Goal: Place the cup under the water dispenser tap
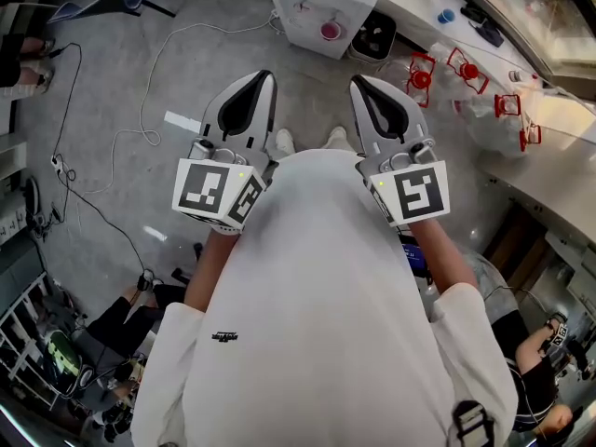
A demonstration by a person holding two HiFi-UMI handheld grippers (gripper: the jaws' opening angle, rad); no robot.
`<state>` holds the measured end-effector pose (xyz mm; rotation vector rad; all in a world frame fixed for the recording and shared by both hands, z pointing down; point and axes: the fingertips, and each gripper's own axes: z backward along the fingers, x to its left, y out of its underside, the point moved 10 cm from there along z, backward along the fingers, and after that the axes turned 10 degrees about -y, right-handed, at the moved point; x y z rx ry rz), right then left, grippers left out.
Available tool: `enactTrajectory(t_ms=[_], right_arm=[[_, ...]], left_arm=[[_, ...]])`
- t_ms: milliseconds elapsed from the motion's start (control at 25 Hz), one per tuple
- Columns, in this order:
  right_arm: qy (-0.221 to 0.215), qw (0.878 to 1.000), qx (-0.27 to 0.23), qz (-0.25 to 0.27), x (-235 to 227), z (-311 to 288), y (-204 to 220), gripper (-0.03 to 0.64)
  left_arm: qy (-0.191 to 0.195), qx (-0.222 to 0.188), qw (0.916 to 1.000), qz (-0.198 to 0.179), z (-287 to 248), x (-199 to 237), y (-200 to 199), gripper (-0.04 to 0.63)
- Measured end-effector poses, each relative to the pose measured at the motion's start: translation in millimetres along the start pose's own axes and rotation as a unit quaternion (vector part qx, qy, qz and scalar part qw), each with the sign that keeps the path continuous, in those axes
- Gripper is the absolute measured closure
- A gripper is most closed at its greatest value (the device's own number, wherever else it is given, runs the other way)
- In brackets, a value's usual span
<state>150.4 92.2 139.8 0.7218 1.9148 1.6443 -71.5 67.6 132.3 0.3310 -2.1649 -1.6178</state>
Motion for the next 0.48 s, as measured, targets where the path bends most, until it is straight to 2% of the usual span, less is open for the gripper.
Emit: enactTrajectory(t_ms=[480], right_arm=[[0.010,1.000,0.010,-0.005,3.1,0.6,1.0,0.607]], left_arm=[[0.005,0.003,1.0000,0.006,0.0,4.3,3.7,0.589]])
